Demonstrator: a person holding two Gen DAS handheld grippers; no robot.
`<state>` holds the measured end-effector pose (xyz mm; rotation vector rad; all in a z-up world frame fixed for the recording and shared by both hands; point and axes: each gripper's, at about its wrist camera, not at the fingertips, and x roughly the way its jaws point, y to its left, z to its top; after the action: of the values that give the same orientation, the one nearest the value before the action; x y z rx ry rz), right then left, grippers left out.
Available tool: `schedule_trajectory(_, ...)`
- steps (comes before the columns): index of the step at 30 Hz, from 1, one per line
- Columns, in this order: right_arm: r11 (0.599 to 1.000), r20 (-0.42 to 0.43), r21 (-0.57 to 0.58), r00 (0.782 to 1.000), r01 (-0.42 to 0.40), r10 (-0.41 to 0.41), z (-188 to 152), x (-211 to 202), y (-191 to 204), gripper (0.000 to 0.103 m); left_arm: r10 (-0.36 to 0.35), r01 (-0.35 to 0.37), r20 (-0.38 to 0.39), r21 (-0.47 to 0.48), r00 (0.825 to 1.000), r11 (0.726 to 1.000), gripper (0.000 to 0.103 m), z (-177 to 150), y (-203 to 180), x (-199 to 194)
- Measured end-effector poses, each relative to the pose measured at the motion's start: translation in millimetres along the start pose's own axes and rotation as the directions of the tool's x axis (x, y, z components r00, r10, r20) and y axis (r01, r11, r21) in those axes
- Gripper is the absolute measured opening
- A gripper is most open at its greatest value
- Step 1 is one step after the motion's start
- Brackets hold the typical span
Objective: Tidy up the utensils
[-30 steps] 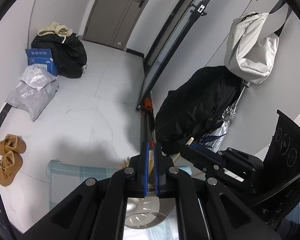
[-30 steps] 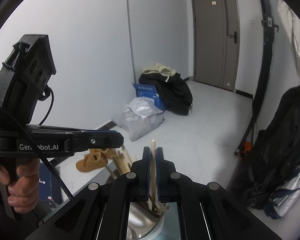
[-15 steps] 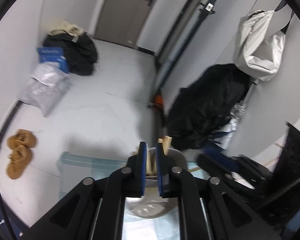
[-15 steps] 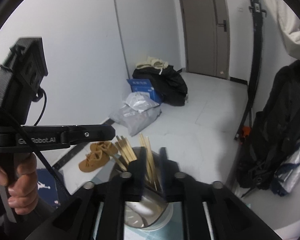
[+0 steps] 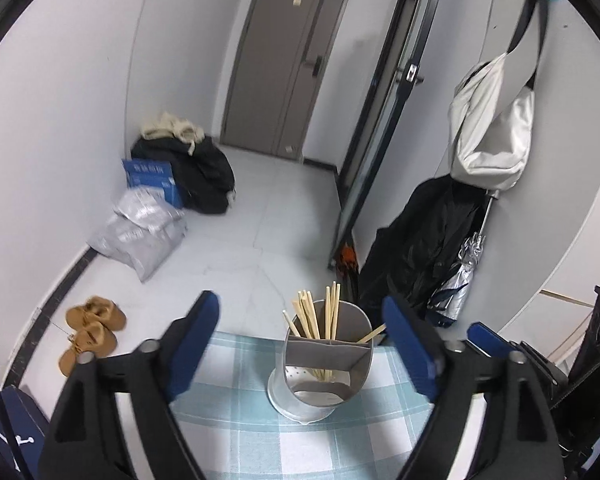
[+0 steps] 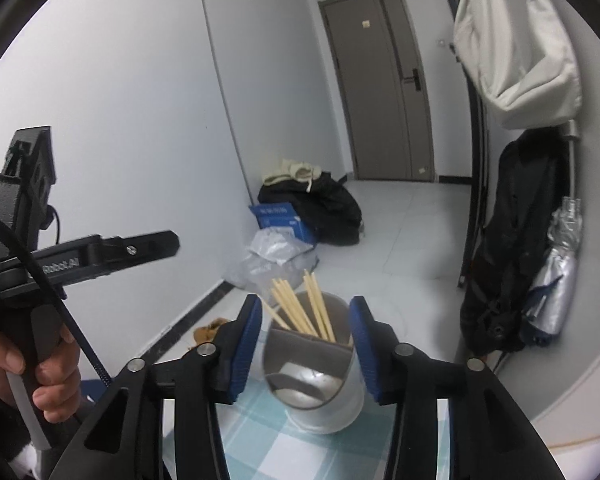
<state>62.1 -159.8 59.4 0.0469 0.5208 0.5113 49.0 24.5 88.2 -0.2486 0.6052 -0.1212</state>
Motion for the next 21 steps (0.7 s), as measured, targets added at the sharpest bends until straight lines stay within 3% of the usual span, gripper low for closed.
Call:
schedule_trajectory(5, 1.0, 0.073, 0.006, 0.997, 0.022, -0.022, -11, -37, 15, 0.061, 0.039, -0.041, 0.059, 0.023, 0.998, 0.999, 0.1, -10, -5, -27)
schedule_trajectory(9, 0.999, 0.115, 0.016, 0.993, 0.029, -0.031, -19, -58, 22, 0.068, 0.057, -0.062, 0.102, 0.043, 0.993, 0.997, 0.102, -21, -7, -41)
schedule_trajectory(12, 0.999, 0.133, 0.011, 0.99, 0.049, -0.05, -26, -65, 25, 0.08, 0.062, -0.068, 0.124, 0.045, 0.99, 0.997, 0.102, -31, -6, -51)
schedule_trajectory(21, 0.995, 0.157, 0.021, 0.982, 0.098, -0.1, -54, -73, 25, 0.087, 0.12, -0.132, 0.197, 0.051, 0.973, 0.99, 0.102, -58, -3, -62)
